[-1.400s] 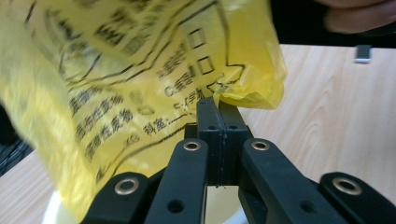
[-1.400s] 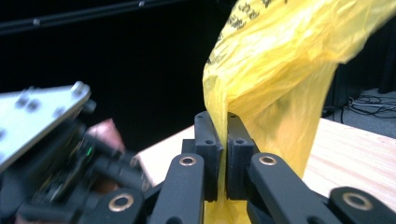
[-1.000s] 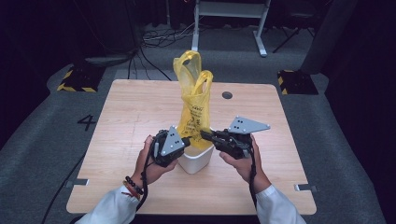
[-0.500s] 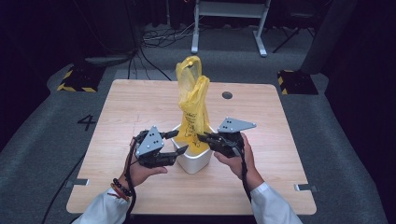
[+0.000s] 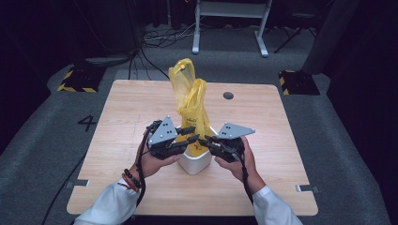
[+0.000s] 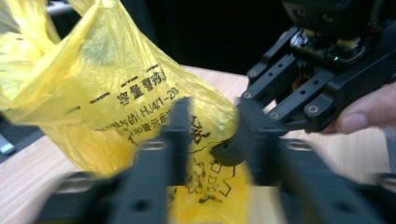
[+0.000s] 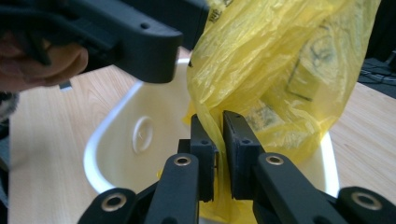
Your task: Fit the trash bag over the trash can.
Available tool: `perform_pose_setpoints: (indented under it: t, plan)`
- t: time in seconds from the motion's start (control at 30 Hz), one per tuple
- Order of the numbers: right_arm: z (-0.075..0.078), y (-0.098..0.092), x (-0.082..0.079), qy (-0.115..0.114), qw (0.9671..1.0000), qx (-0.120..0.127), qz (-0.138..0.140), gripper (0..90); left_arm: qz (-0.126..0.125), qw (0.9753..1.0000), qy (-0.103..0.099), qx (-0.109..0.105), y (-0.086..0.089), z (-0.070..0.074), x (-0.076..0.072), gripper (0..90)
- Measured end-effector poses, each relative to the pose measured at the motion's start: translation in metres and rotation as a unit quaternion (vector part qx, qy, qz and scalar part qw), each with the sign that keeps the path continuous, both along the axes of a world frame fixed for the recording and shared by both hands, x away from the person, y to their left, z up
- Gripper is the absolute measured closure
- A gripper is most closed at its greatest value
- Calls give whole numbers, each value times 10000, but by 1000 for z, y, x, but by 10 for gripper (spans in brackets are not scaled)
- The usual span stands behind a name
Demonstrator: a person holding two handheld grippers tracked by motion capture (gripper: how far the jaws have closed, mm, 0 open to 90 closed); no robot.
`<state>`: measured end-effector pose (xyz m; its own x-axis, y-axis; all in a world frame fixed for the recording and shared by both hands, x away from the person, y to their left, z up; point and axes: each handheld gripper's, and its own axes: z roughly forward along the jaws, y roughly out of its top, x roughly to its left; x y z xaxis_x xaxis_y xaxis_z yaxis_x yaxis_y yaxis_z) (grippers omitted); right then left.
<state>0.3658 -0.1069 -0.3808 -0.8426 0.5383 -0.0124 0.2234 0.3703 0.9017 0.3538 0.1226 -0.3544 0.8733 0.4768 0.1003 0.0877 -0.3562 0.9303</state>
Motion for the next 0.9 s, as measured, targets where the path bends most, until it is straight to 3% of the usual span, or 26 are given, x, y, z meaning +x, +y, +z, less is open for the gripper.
perform_pose_setpoints:
  t: [0.07,0.2,0.23,0.27,0.3,0.33,0.43,0.6,0.67,0.7,0.77,0.83,0.9]
  plan:
    - [-2,-1,-1,-16,10000,29,51,817,4,9999,-42,151,-1,-1,1,884]
    - [-3,-5,-2,-33,10000,58,43,815,82,9997,-64,204,-2,-3,3,900]
    - [-3,-7,-2,-42,10000,73,19,836,186,9997,-67,152,-2,-3,3,790]
    - [-3,-7,-2,-42,10000,73,19,836,383,9992,-73,97,-1,-3,3,790]
    - [-3,-7,-3,-30,10000,76,22,845,656,9978,-80,72,0,-2,3,657]
    - [-4,-8,-2,-35,10000,69,25,856,758,9971,-78,6,1,-1,3,528]
    - [-6,-7,-2,-10,10000,51,70,870,1025,9940,38,-381,6,4,5,330]
    - [-9,-8,-4,-114,9999,33,58,875,1268,9906,205,-474,9,11,12,233]
    - [-9,-8,-4,-133,9999,22,74,875,1181,9910,360,-515,9,12,17,219]
    - [-9,-7,-5,-154,9998,0,83,874,1166,9910,443,-496,7,12,19,222]
    - [-9,-7,-5,-202,9998,-25,89,871,1199,9913,438,-315,3,10,21,320]
    - [-9,-7,-6,-261,9996,-48,78,862,1130,9930,340,1,-3,7,22,618]
    - [-9,-6,-8,-326,9994,-88,84,854,1039,9943,212,61,-5,6,22,751]
